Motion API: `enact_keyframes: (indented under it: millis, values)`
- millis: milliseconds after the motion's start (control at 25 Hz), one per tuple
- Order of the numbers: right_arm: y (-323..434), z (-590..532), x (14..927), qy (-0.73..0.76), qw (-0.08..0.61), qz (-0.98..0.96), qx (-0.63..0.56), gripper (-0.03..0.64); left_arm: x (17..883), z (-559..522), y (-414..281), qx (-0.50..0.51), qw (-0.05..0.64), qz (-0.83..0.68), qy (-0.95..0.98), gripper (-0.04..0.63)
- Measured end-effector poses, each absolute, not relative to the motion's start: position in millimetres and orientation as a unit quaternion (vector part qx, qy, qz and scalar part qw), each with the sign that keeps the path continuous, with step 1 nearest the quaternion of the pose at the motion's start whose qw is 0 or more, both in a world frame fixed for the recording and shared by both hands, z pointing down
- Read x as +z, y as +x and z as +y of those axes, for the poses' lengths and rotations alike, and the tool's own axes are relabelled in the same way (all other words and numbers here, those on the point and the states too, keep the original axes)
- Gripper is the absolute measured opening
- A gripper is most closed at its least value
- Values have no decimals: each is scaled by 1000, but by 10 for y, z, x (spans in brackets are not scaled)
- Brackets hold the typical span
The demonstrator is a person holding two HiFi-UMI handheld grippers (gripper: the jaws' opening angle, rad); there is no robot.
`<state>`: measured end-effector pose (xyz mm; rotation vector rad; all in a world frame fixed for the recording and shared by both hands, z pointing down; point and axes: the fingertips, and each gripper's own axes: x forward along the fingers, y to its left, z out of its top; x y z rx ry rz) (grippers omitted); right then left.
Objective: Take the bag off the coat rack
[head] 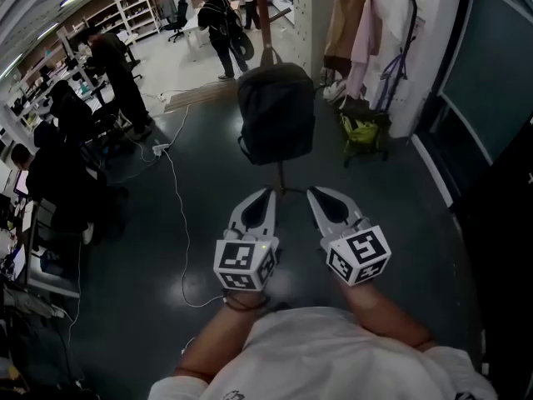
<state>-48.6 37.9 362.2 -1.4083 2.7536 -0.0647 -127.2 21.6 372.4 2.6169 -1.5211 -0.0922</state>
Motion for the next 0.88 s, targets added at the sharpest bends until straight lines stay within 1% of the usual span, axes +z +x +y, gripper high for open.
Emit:
enact_keyframes:
  millis: [240, 560, 880]
  values:
    - [-678, -57, 3601, -462, 21, 886, -15, 3, 3678, -222, -1491, -34, 54, -499, 865, 6]
    - [-771, -787, 3604, -449, 25, 893, -14, 3, 3693, -836, -1615, -33, 51, -508, 859, 6]
    - [-645, -2010, 3605, -420, 28, 907, -12, 3, 3785, -1898, -1517, -32, 52, -530, 846, 6]
